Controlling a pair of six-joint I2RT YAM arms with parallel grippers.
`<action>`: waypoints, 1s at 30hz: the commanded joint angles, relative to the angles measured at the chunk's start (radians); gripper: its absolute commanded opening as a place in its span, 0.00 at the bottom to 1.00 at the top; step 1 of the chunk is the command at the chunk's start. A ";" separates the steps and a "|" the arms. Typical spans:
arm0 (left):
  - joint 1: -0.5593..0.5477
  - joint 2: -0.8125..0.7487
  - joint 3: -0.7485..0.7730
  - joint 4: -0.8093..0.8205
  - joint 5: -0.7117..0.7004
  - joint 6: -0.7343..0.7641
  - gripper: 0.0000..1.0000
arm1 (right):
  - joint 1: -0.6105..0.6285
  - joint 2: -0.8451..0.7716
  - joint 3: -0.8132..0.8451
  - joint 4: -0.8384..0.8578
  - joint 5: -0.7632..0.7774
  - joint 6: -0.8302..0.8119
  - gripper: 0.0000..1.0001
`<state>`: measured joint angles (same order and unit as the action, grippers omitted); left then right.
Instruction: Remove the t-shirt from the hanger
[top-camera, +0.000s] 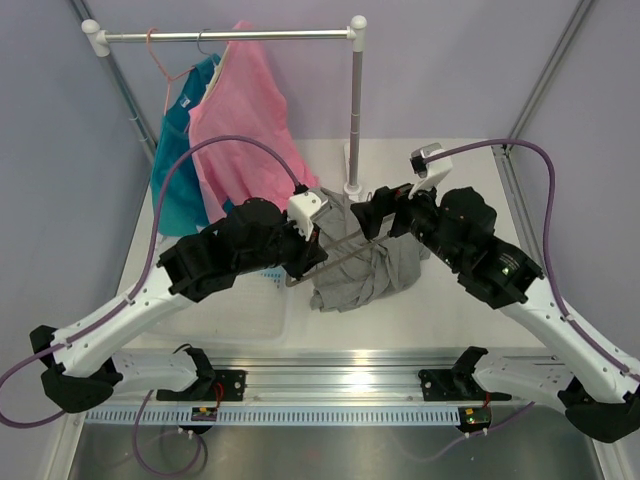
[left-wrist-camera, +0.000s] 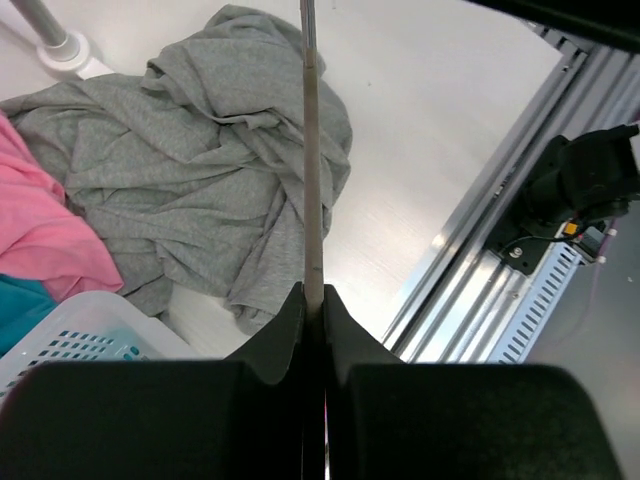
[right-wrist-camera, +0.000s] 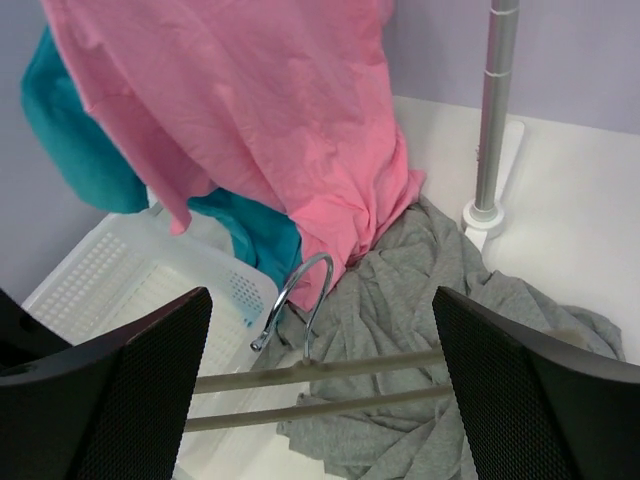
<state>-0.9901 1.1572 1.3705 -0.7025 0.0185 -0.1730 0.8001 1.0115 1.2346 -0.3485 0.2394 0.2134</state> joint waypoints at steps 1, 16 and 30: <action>-0.002 -0.045 -0.022 0.058 0.113 0.018 0.00 | 0.002 -0.017 0.068 -0.067 -0.190 -0.086 0.99; -0.002 -0.099 -0.051 0.058 0.089 0.001 0.00 | 0.002 -0.036 0.071 -0.067 -0.272 -0.049 0.54; -0.002 -0.114 -0.065 0.077 0.159 0.027 0.00 | 0.002 0.024 0.079 -0.060 -0.084 -0.074 0.38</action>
<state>-0.9901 1.0809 1.3136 -0.7010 0.1013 -0.1680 0.8001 1.0477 1.3029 -0.4397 0.0937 0.1757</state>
